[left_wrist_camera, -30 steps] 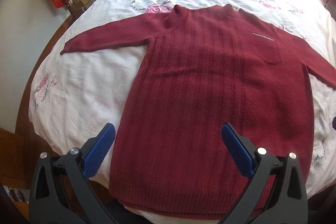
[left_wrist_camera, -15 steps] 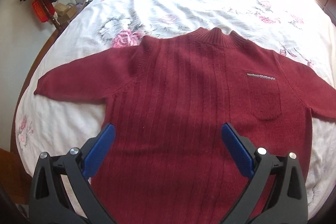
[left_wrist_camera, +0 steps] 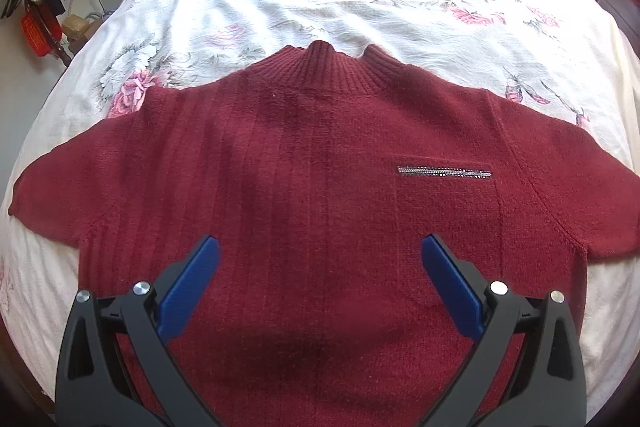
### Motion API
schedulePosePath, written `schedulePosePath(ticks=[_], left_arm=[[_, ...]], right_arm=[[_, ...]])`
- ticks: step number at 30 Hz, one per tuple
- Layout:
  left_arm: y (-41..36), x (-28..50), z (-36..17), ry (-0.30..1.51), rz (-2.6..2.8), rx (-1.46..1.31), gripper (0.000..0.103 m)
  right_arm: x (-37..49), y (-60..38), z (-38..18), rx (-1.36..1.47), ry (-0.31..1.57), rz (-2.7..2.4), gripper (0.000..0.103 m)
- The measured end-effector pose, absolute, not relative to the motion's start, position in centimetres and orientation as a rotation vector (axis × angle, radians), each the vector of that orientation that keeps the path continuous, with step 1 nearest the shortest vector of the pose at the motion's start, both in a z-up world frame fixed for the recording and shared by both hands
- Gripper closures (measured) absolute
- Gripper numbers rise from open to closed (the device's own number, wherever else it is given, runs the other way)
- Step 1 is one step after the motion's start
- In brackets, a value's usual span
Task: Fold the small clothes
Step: 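Move the right gripper to the sleeve cuff and close on it, then carry the cuff across the sweater chest with the right gripper and release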
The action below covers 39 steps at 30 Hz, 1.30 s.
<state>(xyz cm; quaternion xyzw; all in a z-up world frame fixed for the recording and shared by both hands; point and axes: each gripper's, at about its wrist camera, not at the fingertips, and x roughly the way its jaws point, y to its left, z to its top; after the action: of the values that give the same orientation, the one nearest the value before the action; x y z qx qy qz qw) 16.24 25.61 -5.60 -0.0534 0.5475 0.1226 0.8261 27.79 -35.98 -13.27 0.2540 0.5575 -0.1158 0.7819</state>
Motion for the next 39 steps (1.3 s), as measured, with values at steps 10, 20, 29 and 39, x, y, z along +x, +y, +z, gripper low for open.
schedulePosePath(ticks=[10,20,29,39], left_arm=[[25.3,16.0,-6.0,1.147,0.255,-0.063,0.003],[27.3,14.9,-4.9,1.151,0.235,-0.126,0.003],[29.3,16.1,-4.2,1.206,0.150,-0.315,0.003],[29.2,16.2,-3.9,1.209,0.045,-0.350,0.003]], right_arm=[[26.1,-35.5,-10.6,0.496,1.039,-0.219,0.088],[25.6,-23.0,-5.1,0.374,1.038,0.092,0.090],[25.5,-7.0,-5.0,0.281,1.115,0.337,0.090],[25.3,2.1,-10.6,0.159,1.270,0.422,0.082]])
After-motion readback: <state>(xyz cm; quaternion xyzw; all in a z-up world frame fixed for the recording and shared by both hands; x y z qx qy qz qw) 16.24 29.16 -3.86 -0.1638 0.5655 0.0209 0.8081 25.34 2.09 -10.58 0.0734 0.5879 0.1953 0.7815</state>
